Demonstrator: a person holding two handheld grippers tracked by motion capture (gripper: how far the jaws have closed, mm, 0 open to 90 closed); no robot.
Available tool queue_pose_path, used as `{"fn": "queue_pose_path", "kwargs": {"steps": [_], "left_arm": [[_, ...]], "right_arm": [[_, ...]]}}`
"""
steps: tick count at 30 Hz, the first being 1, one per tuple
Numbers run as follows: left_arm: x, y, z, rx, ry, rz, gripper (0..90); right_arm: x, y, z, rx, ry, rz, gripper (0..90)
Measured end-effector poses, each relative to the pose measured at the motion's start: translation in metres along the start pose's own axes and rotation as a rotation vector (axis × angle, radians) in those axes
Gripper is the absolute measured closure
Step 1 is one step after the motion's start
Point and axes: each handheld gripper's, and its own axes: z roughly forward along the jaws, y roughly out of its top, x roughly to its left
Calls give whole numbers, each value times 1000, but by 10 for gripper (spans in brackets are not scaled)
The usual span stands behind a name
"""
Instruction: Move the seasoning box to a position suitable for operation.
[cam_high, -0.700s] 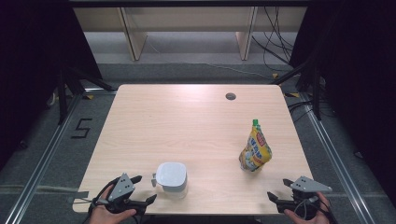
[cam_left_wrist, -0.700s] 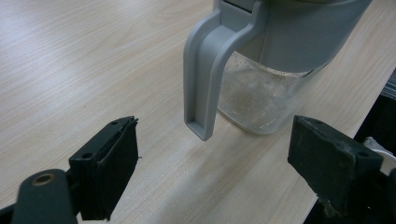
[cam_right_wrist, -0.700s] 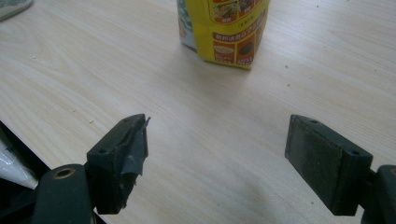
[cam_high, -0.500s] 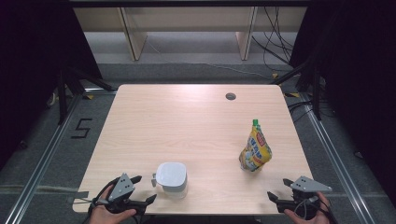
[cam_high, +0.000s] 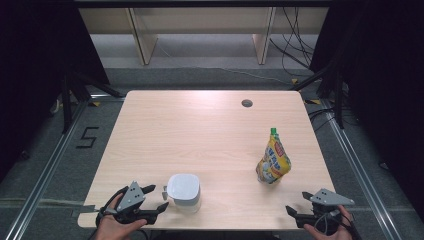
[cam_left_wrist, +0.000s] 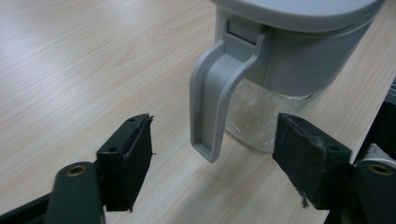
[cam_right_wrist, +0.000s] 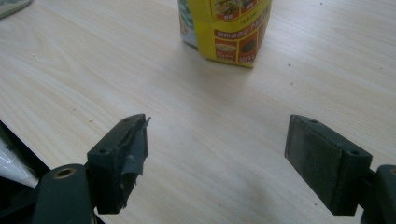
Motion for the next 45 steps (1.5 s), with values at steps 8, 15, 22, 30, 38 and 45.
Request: {"fn": "queue_pose_path", "kwargs": {"steps": [8,15,22,30,38,45], "left_arm": [[1,6,11,11,-39,87,415],[9,8,18,12,-75,90,566],[10,7,16,10,-62,108,680],[5,5,10,20,-117,67,684],[-8,8,13,30,-151,42,680],[-26,14,18,39,-129,32,681]], "right_arm": [[0,0,2,0,-5,2,233],[-3,0,2,-5,8,-40,237],[1,0,2,6,3,-10,244],[1,0,3,6,13,-8,243],[1,-1,3,8,11,-9,243],[1,0,2,6,4,-10,243]]}}
